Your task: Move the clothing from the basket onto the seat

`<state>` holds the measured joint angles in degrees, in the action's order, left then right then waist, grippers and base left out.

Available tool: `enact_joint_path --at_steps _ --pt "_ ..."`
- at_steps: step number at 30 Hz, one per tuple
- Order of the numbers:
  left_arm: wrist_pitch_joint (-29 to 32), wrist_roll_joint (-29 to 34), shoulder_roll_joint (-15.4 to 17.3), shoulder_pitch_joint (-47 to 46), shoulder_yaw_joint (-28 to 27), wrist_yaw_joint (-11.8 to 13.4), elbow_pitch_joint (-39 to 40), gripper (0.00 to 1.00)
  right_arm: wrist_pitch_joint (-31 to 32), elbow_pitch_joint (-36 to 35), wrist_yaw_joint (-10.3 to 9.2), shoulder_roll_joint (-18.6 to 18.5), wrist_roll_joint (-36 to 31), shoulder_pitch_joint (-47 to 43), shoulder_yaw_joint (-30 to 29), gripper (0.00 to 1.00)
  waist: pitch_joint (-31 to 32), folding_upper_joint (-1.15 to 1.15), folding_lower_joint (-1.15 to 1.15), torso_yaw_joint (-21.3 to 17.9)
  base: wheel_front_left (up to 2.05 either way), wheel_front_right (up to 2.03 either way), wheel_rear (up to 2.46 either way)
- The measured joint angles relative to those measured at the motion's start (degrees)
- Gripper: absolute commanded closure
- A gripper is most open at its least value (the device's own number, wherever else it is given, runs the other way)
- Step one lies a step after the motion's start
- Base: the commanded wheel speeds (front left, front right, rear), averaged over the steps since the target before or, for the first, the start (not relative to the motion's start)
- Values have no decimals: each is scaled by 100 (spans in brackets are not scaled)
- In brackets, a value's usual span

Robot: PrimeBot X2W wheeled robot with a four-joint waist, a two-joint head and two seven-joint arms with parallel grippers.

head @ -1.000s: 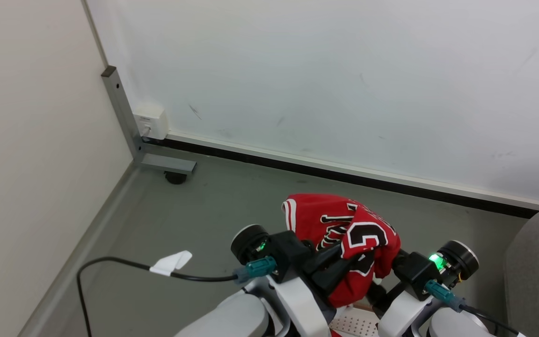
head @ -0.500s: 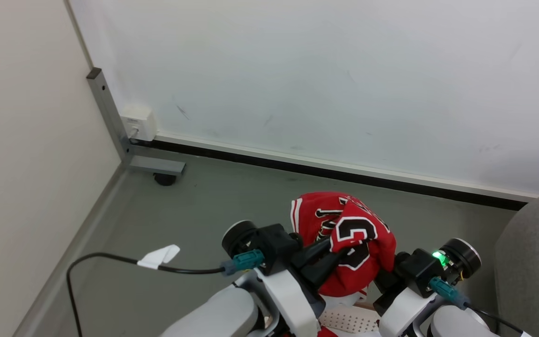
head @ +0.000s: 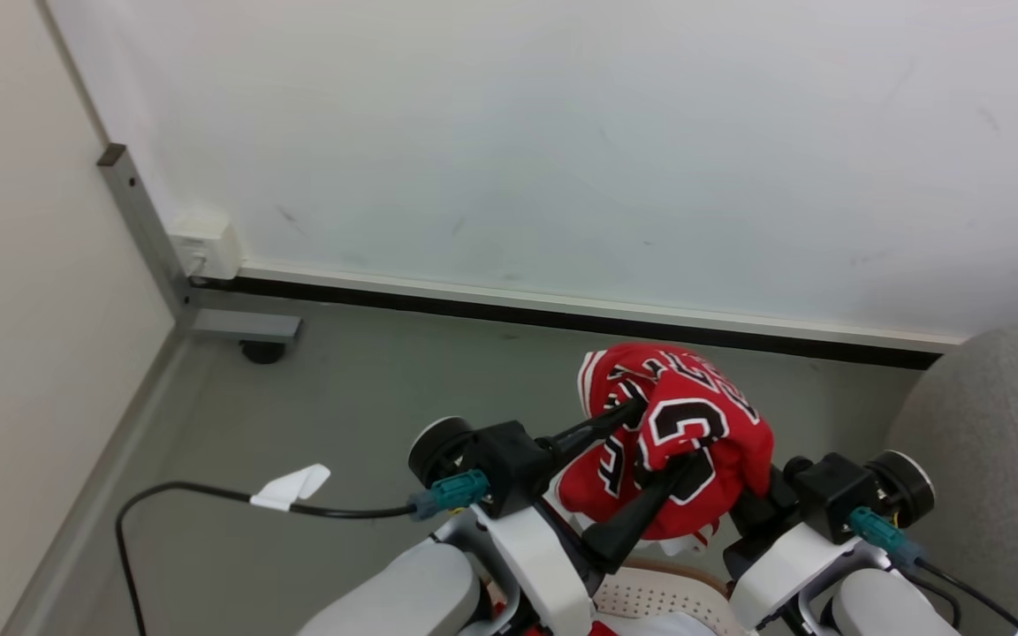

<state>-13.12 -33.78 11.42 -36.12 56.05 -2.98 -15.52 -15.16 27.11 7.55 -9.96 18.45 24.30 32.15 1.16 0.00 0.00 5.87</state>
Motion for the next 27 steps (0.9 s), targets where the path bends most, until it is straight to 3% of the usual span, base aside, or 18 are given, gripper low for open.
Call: enact_joint_path --at_steps 10,27 --pt "-14 -37 58 124 20 33 1 0 1 -98 0 -45 -67 -138 -552 100 -61 0 0 -624 0 0 0" --pt "-125 -48 167 347 -13 137 96 0 2 -425 0 16 -291 -493 -1257 100 -228 0 0 -2145 0 0 0"
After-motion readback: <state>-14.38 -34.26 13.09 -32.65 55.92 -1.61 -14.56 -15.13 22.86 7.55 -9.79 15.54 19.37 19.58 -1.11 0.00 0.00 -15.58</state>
